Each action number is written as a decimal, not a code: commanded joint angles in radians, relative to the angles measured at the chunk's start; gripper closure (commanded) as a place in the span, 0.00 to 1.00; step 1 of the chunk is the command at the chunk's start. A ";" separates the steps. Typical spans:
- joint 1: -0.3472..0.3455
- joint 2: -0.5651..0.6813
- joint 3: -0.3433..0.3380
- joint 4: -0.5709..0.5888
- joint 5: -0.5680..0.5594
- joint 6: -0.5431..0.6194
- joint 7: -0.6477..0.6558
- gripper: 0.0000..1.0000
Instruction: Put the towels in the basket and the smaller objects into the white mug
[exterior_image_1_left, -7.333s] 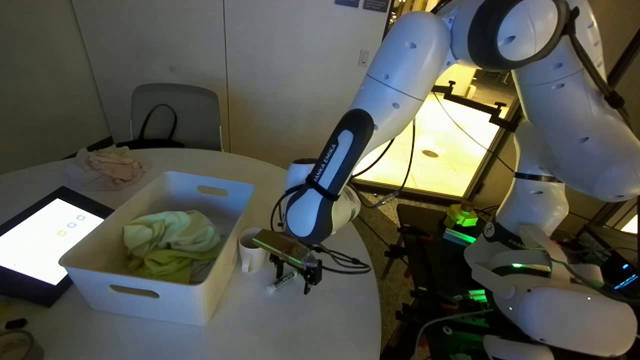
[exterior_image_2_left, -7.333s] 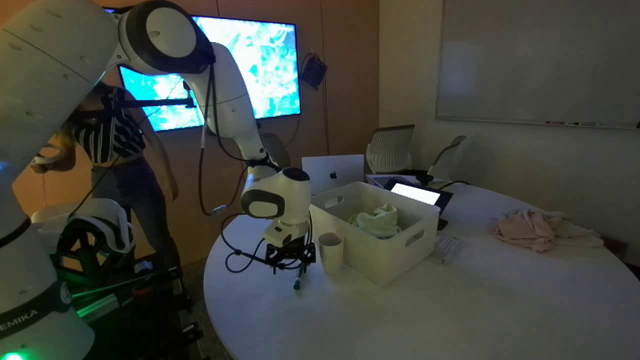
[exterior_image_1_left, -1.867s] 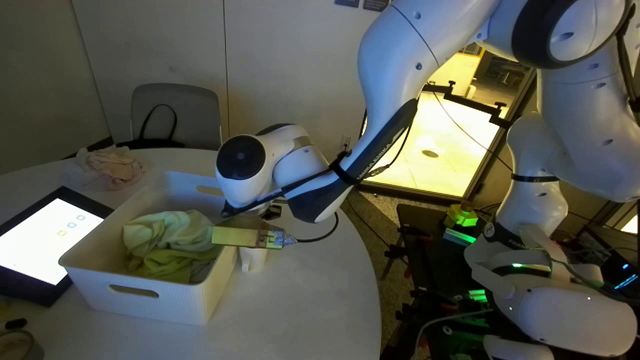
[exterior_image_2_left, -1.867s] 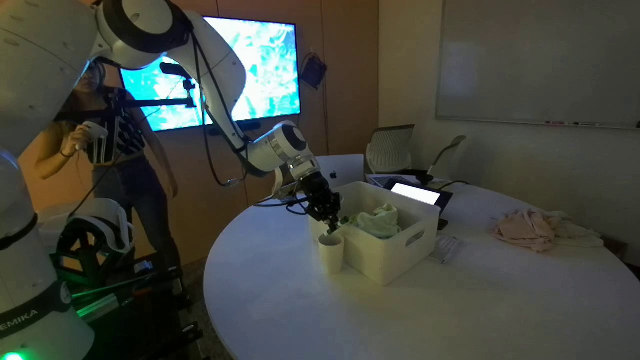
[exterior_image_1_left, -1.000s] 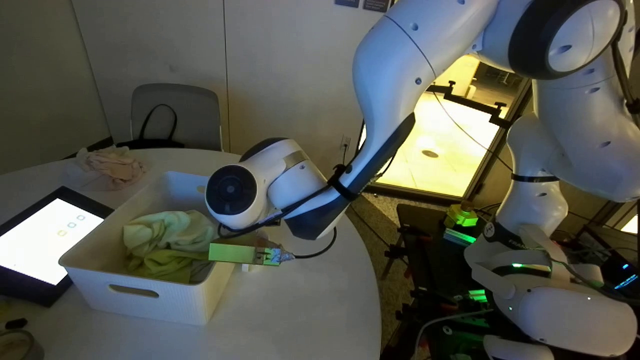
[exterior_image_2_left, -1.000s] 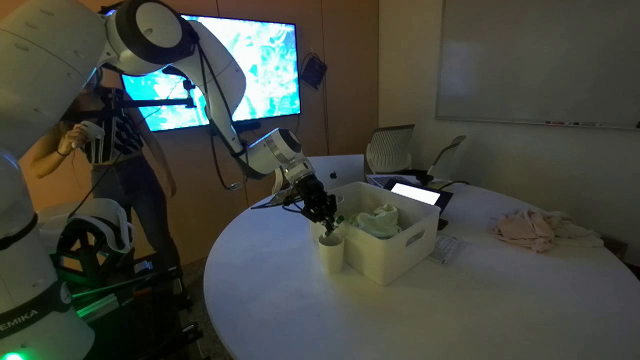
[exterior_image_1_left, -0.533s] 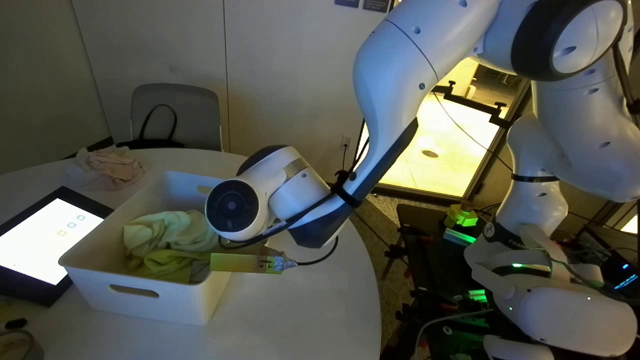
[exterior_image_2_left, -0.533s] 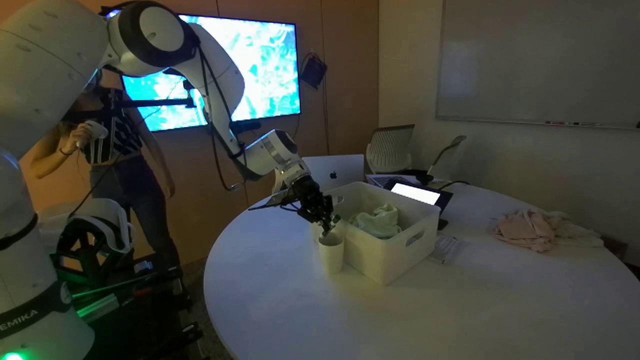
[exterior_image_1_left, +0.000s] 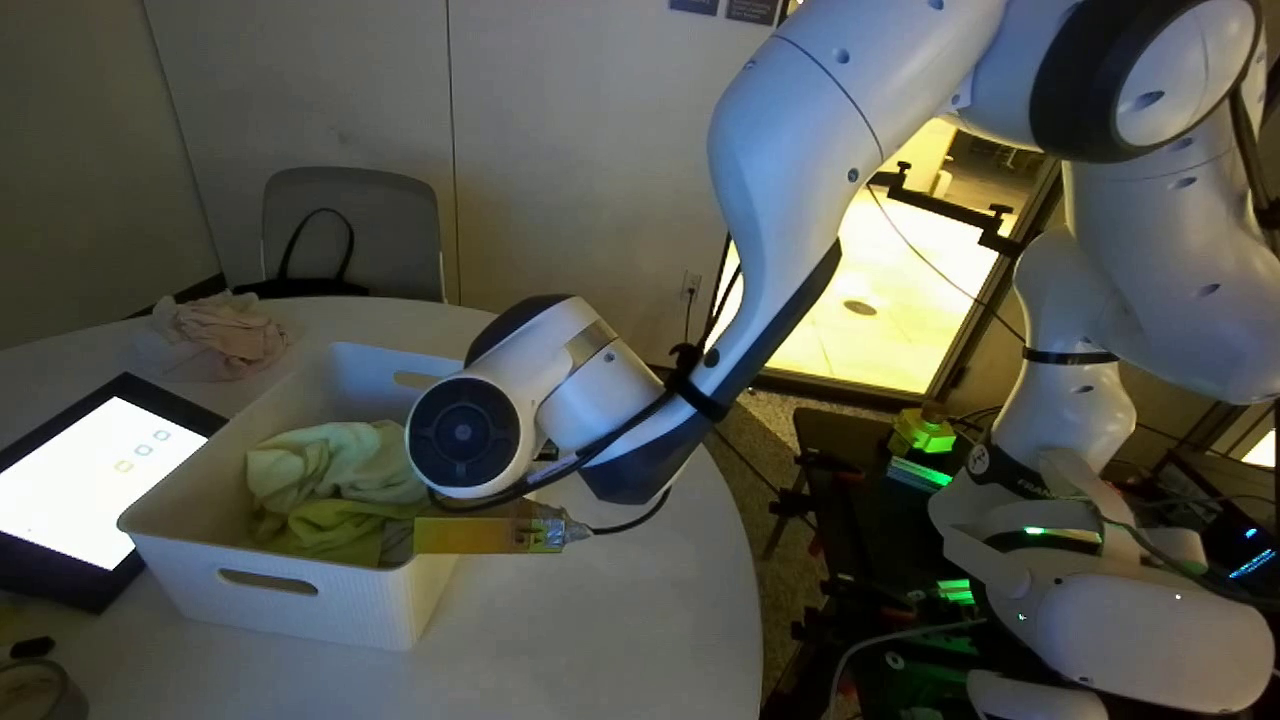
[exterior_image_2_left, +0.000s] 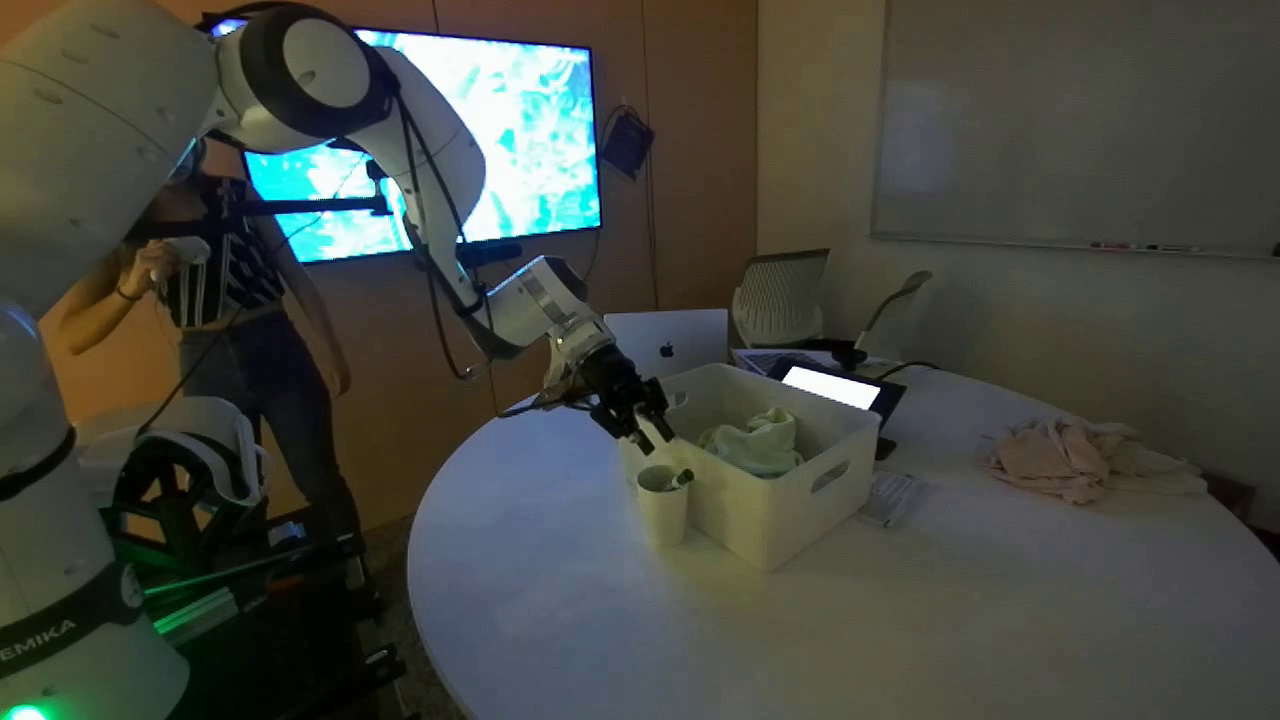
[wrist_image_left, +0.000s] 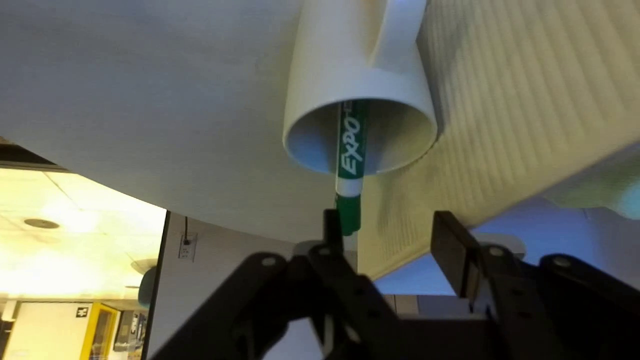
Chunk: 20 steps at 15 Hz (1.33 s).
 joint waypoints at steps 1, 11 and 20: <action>-0.007 -0.010 0.024 0.012 -0.068 -0.037 0.044 0.18; -0.214 -0.333 0.122 -0.297 -0.116 0.427 -0.141 0.00; -0.649 -0.542 0.504 -0.594 0.388 0.698 -0.832 0.00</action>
